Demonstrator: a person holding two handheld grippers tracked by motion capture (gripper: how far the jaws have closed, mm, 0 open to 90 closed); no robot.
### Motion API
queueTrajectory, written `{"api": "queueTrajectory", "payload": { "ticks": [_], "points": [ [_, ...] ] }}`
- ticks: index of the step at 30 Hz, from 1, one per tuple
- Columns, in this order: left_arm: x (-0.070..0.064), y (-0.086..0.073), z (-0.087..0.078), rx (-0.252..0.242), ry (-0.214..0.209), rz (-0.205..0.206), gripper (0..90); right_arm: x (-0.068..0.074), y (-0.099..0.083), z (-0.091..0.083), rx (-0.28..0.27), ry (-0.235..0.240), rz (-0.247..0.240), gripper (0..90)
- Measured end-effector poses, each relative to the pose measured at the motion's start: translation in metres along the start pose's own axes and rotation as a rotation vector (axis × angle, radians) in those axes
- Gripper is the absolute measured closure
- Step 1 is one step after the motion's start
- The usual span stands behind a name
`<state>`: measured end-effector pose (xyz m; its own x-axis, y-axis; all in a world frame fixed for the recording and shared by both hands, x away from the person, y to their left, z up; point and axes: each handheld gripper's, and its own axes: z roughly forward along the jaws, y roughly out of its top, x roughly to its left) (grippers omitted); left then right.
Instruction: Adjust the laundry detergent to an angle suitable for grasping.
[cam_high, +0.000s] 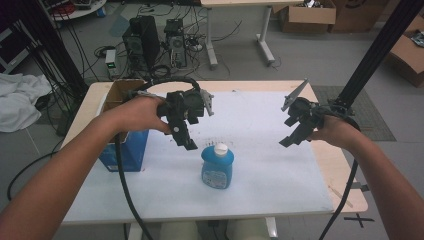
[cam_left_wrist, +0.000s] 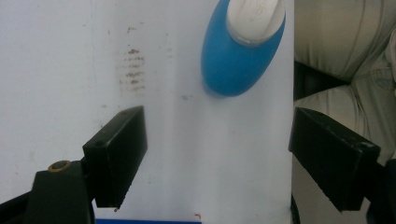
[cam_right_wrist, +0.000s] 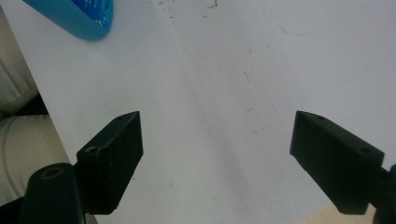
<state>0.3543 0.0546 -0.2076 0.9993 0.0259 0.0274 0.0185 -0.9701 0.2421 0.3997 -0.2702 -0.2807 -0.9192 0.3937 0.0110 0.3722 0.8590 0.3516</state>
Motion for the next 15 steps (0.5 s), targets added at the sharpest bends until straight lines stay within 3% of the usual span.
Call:
{"api": "queueTrajectory", "payload": {
  "ticks": [15],
  "points": [
    [-0.0015,0.0001,-0.0033,-0.01,0.014,-0.005,20.2,0.003,-0.0009,-0.0029,-0.002,-0.003,-0.001,17.1]
  ]
}}
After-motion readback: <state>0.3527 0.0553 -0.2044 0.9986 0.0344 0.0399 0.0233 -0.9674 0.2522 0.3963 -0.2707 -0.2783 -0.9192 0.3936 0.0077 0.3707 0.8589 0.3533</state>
